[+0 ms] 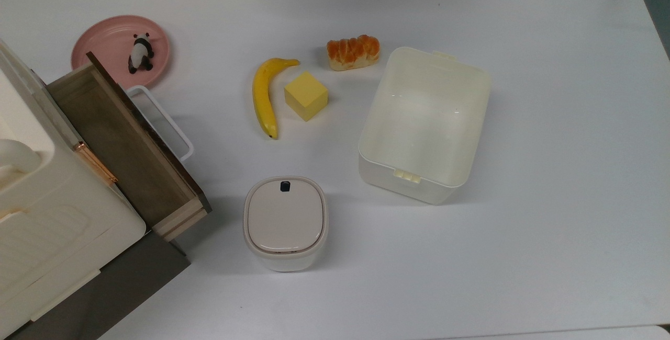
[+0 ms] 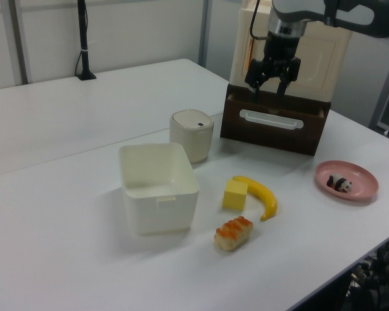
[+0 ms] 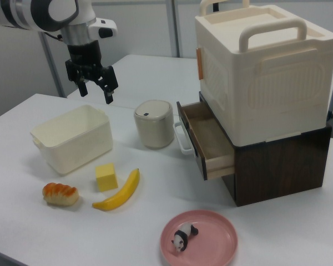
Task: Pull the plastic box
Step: 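Move the gripper from above the drawer unit toward the cream plastic box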
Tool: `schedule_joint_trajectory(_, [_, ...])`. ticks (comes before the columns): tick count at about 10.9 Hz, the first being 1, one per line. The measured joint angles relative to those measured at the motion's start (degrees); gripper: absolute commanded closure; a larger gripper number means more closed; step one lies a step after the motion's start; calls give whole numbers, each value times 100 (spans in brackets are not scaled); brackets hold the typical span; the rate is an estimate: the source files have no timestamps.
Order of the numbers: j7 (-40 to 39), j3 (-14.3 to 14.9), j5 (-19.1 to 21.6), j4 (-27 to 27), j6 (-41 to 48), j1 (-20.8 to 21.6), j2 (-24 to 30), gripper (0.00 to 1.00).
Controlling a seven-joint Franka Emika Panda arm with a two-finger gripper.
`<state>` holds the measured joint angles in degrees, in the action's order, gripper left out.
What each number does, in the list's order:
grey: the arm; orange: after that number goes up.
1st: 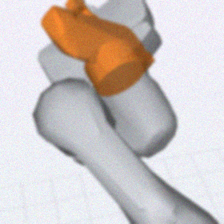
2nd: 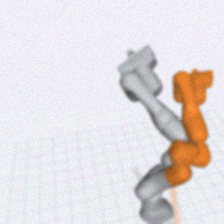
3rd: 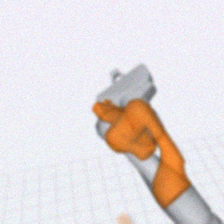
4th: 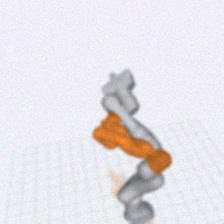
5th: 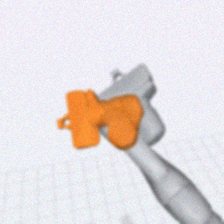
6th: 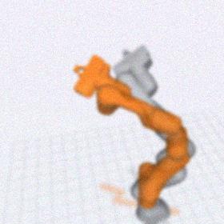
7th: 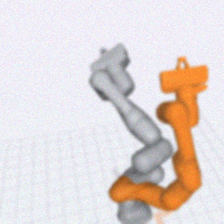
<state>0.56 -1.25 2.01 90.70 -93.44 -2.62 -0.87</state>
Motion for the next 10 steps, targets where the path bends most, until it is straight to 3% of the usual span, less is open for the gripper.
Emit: schedule_joint_trajectory(10, [3, 120, -1, -422, 305, -320, -12, 0])
